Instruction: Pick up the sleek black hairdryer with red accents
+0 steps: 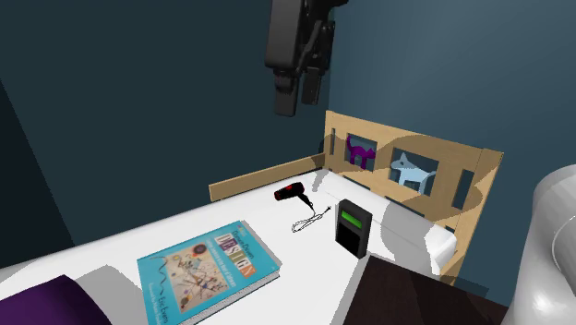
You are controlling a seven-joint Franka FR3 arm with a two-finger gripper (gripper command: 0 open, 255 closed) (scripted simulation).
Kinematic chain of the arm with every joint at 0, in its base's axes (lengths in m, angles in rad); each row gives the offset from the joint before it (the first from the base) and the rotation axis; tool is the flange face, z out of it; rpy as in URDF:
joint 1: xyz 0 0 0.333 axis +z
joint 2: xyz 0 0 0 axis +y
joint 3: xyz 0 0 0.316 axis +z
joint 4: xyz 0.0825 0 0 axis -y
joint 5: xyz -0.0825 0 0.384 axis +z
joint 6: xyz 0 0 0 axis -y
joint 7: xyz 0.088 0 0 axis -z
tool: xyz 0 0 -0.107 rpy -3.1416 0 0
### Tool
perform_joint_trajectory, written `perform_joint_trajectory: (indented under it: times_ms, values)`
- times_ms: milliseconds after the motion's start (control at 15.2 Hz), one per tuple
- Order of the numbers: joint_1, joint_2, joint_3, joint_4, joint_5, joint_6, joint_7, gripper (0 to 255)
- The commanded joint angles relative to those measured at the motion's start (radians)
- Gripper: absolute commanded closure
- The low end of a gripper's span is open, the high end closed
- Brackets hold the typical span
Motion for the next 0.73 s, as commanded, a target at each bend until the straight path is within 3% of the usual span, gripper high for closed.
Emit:
perform_joint_trajectory:
  times_ms: [0,660]
  values:
    - [0.0,0.0,0.0,0.0,0.0,0.0,0.0,0]
    - [-0.091,0.24,-0.066,-0.054,-0.066,0.272,-0.006,0]
